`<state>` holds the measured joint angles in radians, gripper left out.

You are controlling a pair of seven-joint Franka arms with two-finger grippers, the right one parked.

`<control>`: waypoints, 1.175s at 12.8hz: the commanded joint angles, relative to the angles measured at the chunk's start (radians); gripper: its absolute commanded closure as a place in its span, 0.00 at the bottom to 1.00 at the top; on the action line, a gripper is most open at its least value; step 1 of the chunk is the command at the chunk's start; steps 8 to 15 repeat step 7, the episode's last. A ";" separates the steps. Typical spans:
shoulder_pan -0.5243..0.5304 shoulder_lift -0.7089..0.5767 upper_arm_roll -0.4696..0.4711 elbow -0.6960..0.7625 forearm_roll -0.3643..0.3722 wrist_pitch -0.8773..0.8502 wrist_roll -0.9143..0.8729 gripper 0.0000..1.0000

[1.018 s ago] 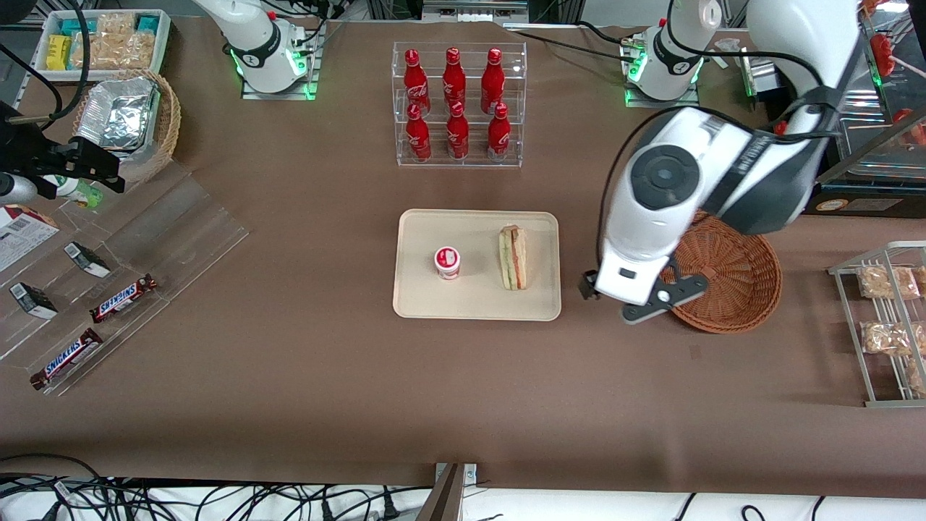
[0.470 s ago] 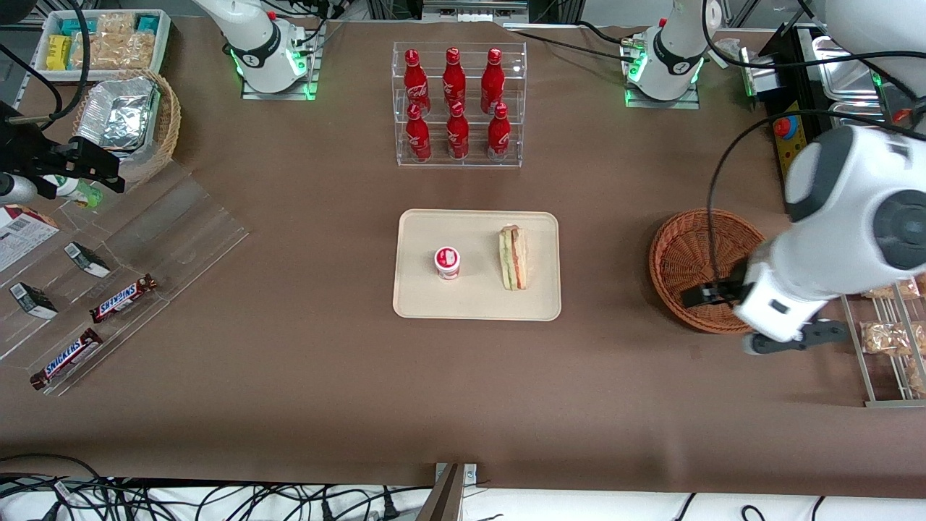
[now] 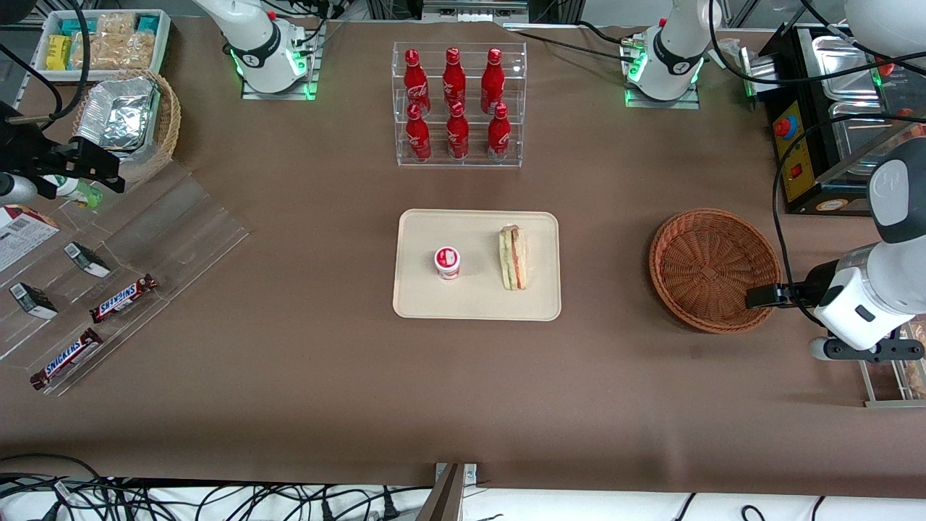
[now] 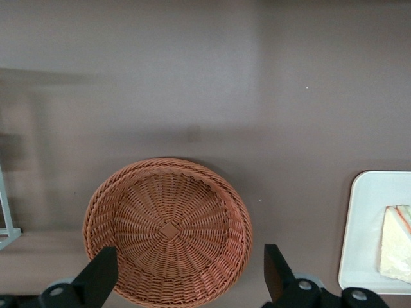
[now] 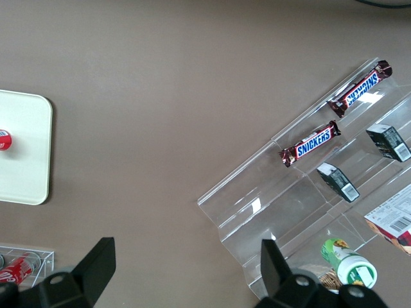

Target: Place sandwich from basket to tray

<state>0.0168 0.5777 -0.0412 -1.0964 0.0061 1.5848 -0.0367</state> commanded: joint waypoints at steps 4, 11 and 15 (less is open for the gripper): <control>-0.024 0.001 0.027 0.021 -0.014 -0.020 0.034 0.00; -0.034 0.001 0.023 0.021 -0.012 -0.019 0.034 0.00; -0.034 0.001 0.023 0.021 -0.012 -0.019 0.034 0.00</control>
